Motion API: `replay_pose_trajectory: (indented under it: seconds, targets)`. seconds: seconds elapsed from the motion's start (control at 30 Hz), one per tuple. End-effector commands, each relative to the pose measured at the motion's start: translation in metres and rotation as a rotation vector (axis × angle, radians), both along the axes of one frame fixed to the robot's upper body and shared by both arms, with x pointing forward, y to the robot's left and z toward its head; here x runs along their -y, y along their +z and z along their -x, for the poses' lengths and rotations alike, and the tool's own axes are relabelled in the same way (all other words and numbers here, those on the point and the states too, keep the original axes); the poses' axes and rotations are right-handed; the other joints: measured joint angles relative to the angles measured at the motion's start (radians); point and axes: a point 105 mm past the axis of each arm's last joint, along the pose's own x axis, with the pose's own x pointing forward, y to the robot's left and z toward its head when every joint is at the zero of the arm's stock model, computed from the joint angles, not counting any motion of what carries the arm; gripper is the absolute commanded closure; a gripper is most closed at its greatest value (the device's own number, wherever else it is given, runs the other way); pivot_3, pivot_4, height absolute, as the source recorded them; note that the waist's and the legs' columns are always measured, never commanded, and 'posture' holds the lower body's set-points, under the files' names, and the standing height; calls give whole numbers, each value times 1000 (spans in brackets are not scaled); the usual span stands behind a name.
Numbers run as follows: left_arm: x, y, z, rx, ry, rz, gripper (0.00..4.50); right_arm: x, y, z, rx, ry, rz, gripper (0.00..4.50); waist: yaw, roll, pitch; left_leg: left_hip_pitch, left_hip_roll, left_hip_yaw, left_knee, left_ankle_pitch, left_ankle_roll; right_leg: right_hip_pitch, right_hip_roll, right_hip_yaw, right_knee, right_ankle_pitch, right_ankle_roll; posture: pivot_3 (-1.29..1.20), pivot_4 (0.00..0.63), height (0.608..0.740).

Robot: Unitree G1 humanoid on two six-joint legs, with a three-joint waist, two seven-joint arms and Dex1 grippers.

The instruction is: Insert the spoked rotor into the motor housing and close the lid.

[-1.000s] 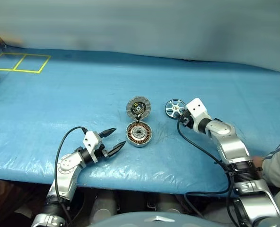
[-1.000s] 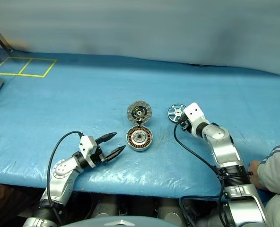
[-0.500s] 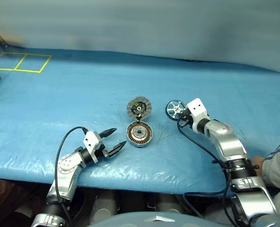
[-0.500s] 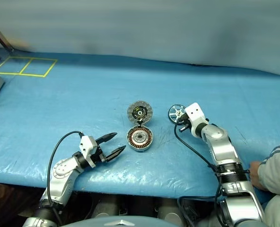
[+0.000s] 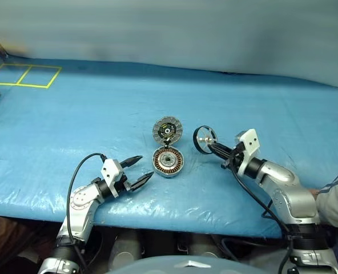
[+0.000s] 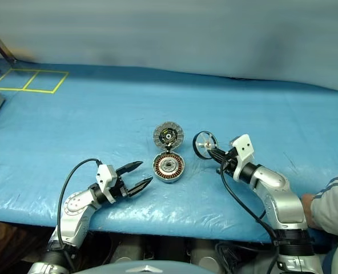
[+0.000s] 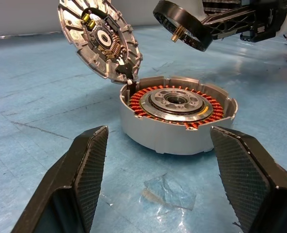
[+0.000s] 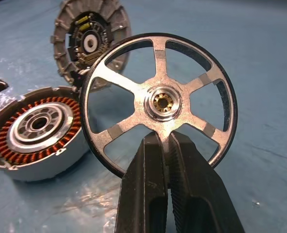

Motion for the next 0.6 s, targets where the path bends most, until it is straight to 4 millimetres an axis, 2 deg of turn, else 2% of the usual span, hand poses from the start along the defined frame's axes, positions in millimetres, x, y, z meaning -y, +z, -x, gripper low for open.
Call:
replay_pose_trajectory:
  seconds: [0.03,0.17,0.6]
  targets:
    - [-1,7,-1,25,-10,-5,929,-27,20,11,65,131,-26,4459,-1,0,0,0,0,0,0,0,0,0,0,0,0,0,0,0,150,740]
    - [-1,6,-1,31,-8,-18,929,-50,23,18,94,234,11,4459,0,0,0,0,1,-1,0,0,0,0,1,0,0,-1,-1,0,150,740]
    - [3,7,-1,37,-30,-25,929,-77,11,19,88,346,66,4459,2,0,0,0,0,-1,0,0,0,0,0,-1,-1,-1,-1,0,150,740]
